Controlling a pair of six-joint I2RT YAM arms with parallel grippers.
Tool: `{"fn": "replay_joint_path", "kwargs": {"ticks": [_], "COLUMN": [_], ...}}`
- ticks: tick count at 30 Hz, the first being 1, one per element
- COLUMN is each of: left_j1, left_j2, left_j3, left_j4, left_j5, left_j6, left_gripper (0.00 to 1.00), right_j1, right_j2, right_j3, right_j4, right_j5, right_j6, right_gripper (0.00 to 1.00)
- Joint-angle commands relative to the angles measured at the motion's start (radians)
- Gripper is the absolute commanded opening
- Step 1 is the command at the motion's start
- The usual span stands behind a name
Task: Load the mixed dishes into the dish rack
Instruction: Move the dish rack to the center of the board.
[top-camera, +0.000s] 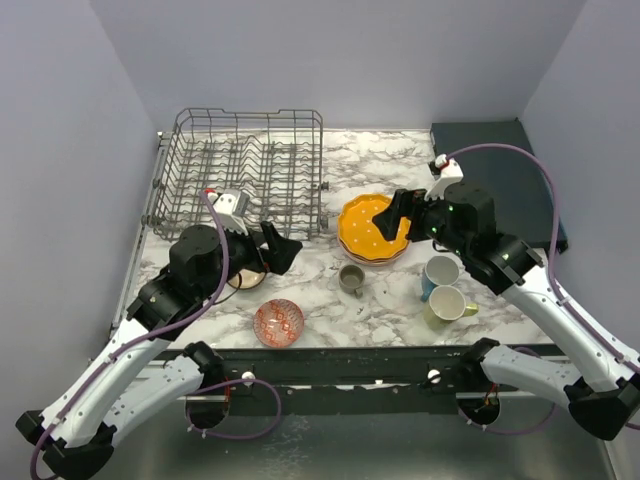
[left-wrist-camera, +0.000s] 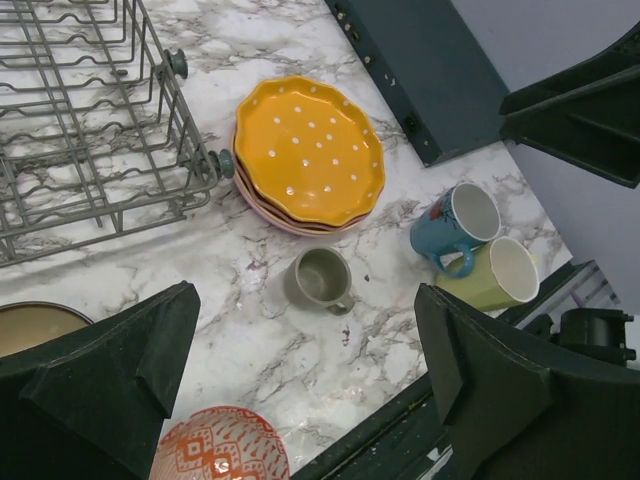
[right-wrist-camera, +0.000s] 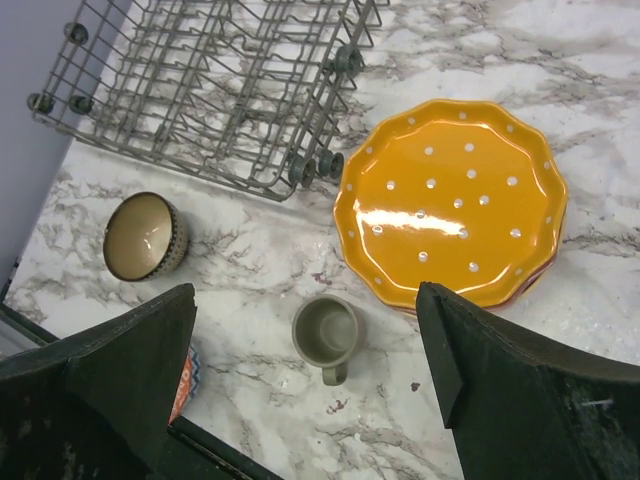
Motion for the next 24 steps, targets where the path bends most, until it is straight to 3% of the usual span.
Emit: {"fn": "replay_joint_path", "kwargs": {"ticks": [1, 17, 24], "left_j1": [-0.003, -0.002, -0.001], "left_j2": [-0.040, -0.102, -0.104], "left_j3": [-0.039, -0.101, -0.112], "left_j4": [0.041, 0.026, 0.009], "left_j5": [0.008, -0.090, -0.120], "left_j6": [0.066, 0.101, 0.129], "left_gripper": [0.99, 0.99, 0.99], "right_j1": [0.001, 0.001, 0.001], "right_j2": [0.005, 0.040, 0.149], "right_j3": [-0.009, 0.106, 0.215], "right_j4": [-0.049, -0.150, -0.173], "right_j5": [0.023, 0.064, 0.042], "right_j6": [-0.009, -0.055, -0.080], "right_gripper": [1.00, 1.00, 1.00]}}
